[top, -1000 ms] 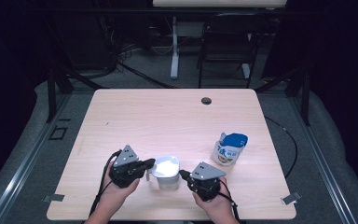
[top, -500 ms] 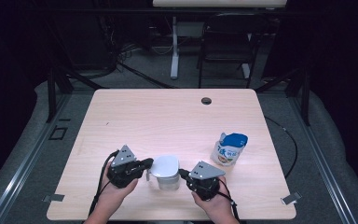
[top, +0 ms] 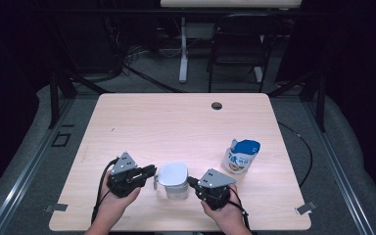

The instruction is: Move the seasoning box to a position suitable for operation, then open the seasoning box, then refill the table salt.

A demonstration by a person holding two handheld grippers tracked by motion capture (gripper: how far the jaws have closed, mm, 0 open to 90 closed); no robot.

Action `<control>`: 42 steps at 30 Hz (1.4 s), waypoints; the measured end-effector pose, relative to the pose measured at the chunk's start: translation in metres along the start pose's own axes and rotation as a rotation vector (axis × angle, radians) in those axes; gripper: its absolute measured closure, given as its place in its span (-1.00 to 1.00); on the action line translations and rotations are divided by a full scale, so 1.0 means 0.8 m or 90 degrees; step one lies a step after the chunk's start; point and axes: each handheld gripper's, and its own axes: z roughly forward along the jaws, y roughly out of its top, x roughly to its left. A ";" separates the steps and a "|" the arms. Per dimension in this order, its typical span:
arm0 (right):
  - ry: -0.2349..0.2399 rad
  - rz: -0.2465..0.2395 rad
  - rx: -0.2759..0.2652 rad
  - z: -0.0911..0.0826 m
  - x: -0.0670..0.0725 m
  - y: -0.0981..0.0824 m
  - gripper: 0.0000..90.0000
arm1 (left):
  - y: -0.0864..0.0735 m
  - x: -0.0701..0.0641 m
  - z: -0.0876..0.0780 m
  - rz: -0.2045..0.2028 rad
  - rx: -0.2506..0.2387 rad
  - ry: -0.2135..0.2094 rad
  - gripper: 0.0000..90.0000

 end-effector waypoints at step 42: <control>-0.013 0.015 0.004 -0.001 -0.009 -0.003 1.00 | 0.007 -0.010 0.000 0.015 -0.007 -0.033 1.00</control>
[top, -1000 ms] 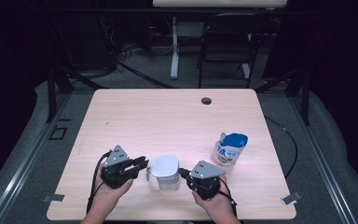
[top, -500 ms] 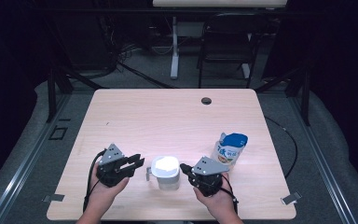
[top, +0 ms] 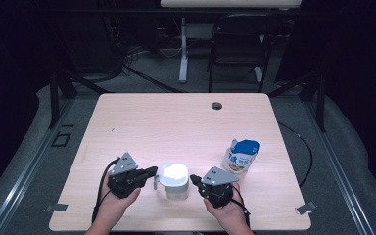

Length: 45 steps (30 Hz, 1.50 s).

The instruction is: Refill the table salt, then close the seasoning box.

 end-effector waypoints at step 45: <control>0.005 -0.023 -0.003 0.002 0.009 0.005 1.00 | -0.015 0.005 0.014 -0.004 0.035 0.024 1.00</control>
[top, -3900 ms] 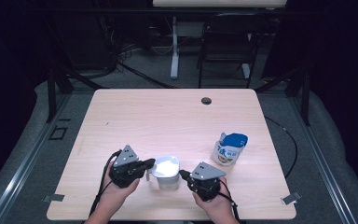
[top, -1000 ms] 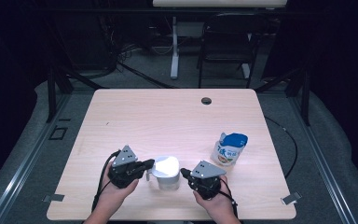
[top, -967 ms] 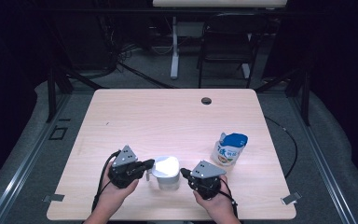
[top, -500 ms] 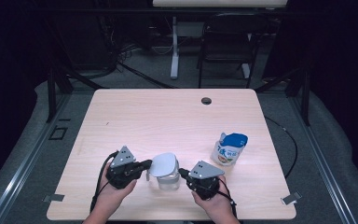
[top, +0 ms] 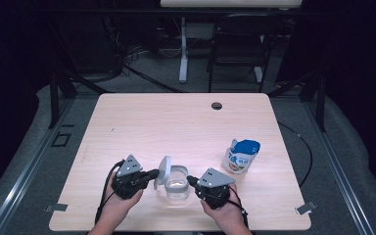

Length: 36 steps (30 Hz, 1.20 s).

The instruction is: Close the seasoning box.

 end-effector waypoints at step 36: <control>-0.003 0.009 -0.006 0.000 0.001 -0.001 1.00 | -0.015 0.004 0.004 -0.020 0.002 -0.004 1.00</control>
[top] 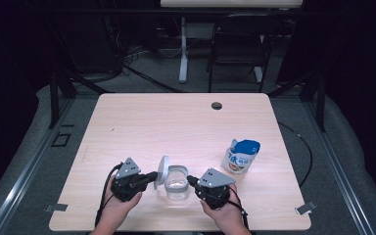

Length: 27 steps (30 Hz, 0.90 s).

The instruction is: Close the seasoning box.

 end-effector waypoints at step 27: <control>-0.009 0.002 -0.002 -0.002 0.001 0.000 0.96 | -0.014 0.008 -0.008 -0.017 -0.017 0.001 0.95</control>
